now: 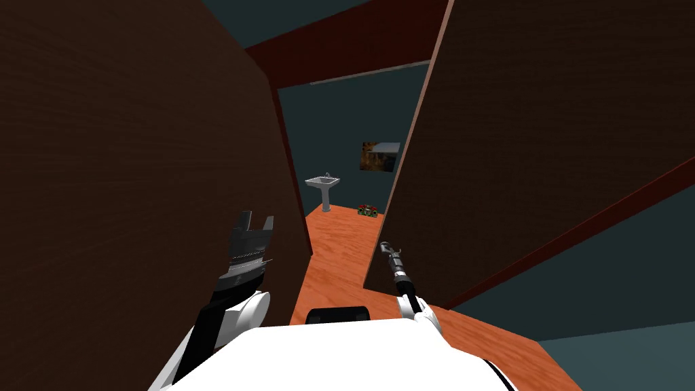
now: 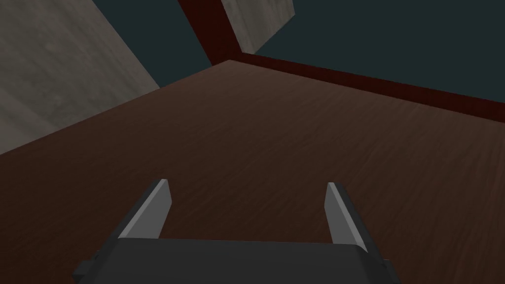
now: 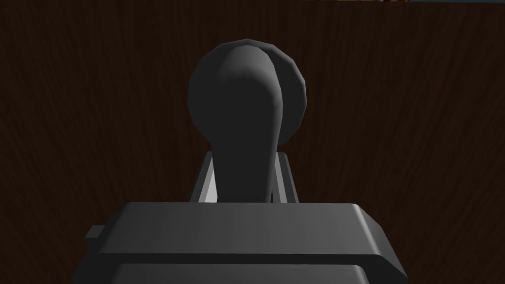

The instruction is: Pull the door open

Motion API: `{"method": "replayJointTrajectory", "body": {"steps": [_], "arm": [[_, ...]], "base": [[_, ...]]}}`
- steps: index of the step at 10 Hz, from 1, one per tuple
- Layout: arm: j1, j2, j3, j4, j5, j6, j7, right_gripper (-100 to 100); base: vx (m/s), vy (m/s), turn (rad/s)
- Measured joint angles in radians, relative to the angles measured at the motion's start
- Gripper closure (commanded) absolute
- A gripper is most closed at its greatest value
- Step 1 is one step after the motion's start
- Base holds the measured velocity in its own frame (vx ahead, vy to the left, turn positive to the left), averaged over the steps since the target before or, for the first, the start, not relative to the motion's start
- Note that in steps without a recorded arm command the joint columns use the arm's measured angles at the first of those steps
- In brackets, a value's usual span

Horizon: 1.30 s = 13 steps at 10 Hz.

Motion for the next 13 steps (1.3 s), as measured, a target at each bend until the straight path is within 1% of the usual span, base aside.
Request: {"method": "replayJointTrajectory", "body": {"steps": [1, 3, 4, 5, 6, 8, 9, 10, 11, 12, 13], "arm": [[0.007, -0.011, 0.008, 0.005, 0.006, -0.01, -0.018, 100], [0.011, -0.032, 0.02, 0.024, 0.015, -0.033, -0.045, 100], [0.017, -0.04, 0.027, 0.023, 0.02, -0.04, -0.059, 100], [0.02, -0.04, 0.028, 0.026, 0.021, -0.04, -0.061, 100], [0.032, -0.05, 0.034, 0.023, 0.023, -0.05, -0.072, 100], [0.05, -0.074, 0.045, 0.026, 0.026, -0.082, -0.099, 100], [0.055, -0.086, 0.049, 0.048, 0.027, -0.11, -0.109, 100], [0.086, -0.099, 0.06, 0.019, 0.032, -0.116, -0.131, 100], [0.095, -0.11, 0.067, 0.024, 0.035, -0.131, -0.146, 100], [0.092, -0.119, 0.069, 0.052, 0.035, -0.154, -0.151, 100], [0.133, -0.13, 0.076, 0.001, 0.038, -0.149, -0.17, 100]], "base": [[-0.188, -0.005, 0.085], [-0.199, -0.002, 0.059], [-0.086, -0.006, 0.007], [-0.135, -0.027, 0.124], [-0.202, -0.039, 0.148], [-0.185, -0.025, 0.159], [-0.201, -0.06, 0.197], [-0.18, -0.028, 0.133], [-0.137, 0.0, 0.067], [-0.149, 0.014, 0.148], [-0.127, -0.006, 0.063]]}}
